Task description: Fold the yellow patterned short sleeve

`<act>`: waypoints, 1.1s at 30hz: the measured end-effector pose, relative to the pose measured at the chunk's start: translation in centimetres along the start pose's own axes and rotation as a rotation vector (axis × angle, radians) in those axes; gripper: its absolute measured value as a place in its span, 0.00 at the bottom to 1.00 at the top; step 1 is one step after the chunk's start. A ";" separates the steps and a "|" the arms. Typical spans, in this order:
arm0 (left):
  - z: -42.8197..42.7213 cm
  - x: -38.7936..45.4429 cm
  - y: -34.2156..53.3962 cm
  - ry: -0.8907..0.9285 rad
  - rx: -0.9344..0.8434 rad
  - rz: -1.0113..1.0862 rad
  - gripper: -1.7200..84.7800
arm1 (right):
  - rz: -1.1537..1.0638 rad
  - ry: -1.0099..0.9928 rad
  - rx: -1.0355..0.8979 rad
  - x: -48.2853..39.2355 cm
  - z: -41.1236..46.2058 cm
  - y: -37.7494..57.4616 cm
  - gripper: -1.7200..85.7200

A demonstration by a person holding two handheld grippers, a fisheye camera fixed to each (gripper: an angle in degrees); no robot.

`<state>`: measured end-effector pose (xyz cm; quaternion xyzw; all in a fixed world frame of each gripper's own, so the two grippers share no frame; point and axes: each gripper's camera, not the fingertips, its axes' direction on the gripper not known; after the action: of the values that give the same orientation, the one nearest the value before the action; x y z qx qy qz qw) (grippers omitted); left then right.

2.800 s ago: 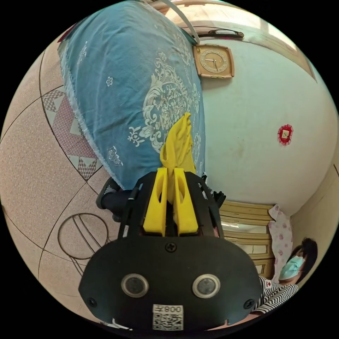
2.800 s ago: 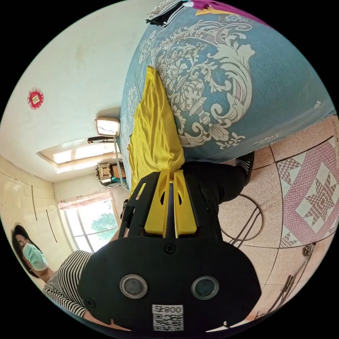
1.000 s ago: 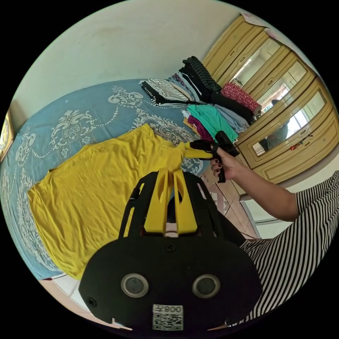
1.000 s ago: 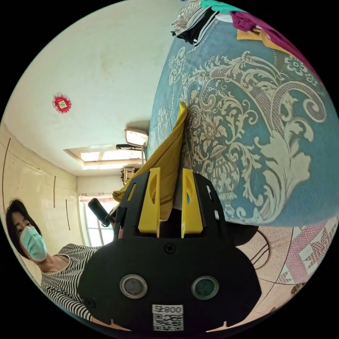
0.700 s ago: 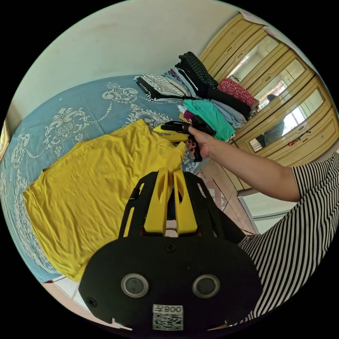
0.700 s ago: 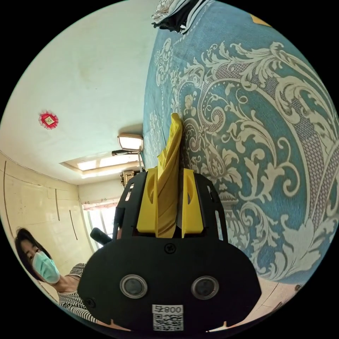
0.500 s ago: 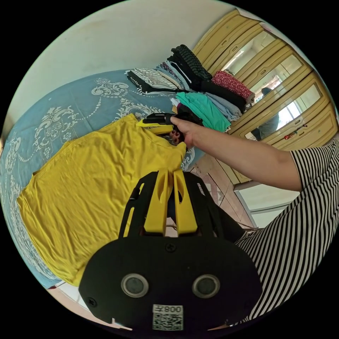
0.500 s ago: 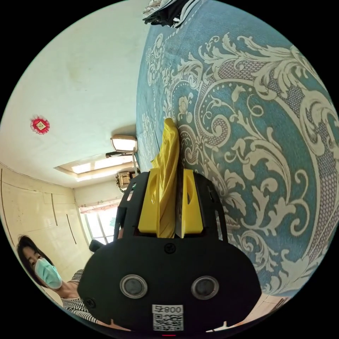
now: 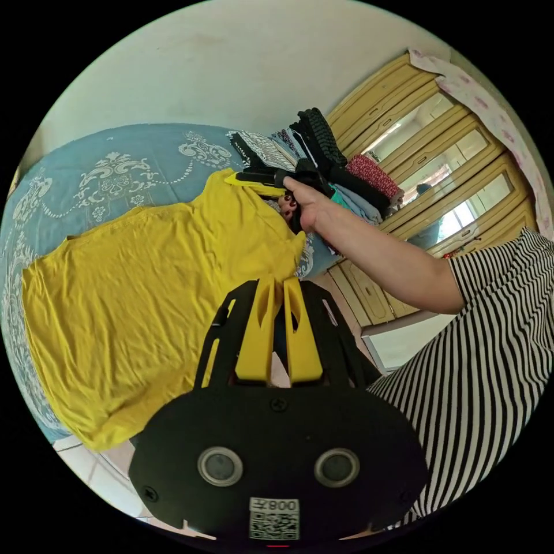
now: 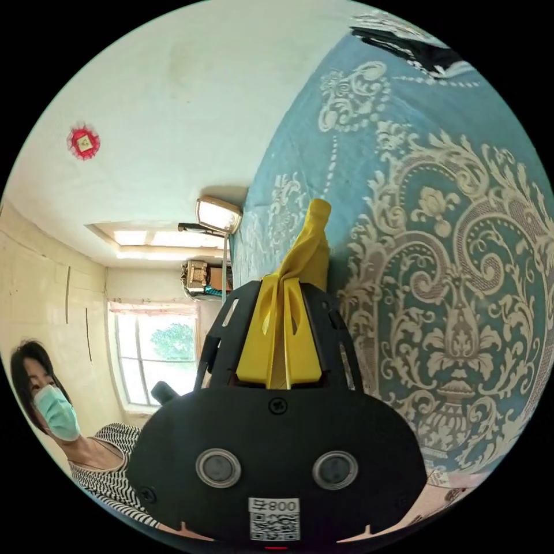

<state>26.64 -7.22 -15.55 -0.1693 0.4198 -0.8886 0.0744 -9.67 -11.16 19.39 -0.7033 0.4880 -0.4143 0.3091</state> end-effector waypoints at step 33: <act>-10.6 -36.3 33.5 0.195 0.584 -0.892 0.06 | -0.345 0.310 -0.540 -44.9 57.6 -1.4 0.03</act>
<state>56.25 -11.01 -56.30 -0.2199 0.0477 -0.9253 -0.3053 33.80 33.37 -18.83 -0.7604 0.4951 -0.4184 -0.0403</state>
